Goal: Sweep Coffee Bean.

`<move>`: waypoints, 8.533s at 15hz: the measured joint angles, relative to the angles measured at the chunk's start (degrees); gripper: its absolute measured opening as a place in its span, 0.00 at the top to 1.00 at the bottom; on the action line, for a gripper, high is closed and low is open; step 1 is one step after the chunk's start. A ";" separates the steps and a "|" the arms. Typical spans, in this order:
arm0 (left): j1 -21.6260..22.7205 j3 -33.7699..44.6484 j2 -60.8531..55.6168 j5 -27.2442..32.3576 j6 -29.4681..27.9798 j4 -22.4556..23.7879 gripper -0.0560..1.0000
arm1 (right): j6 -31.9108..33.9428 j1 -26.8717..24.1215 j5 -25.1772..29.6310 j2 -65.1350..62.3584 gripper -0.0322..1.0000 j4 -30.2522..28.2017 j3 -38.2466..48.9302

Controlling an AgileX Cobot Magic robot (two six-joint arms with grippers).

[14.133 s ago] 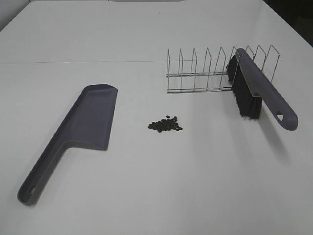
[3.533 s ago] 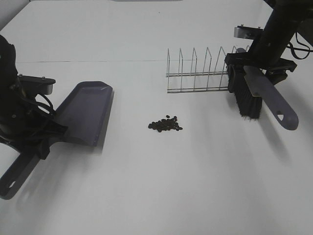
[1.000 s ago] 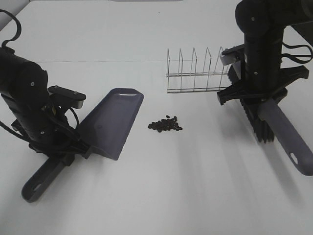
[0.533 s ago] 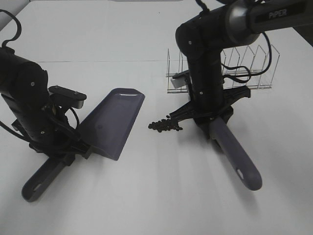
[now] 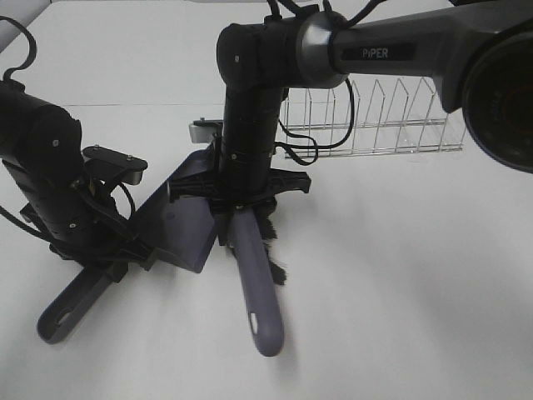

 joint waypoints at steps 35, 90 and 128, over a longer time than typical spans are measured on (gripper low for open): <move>0.00 0.00 0.06 0.00 0.23 -0.74 0.65 | -7.96 -24.01 3.50 -26.81 0.70 -19.42 25.90; 0.00 0.00 0.11 -0.11 -5.27 -10.20 0.65 | -16.50 -34.55 3.32 -29.34 0.39 -5.50 2.81; 22.69 23.89 -92.70 32.31 6.42 1.72 0.33 | -16.33 -34.55 3.72 -122.96 0.39 -16.21 75.00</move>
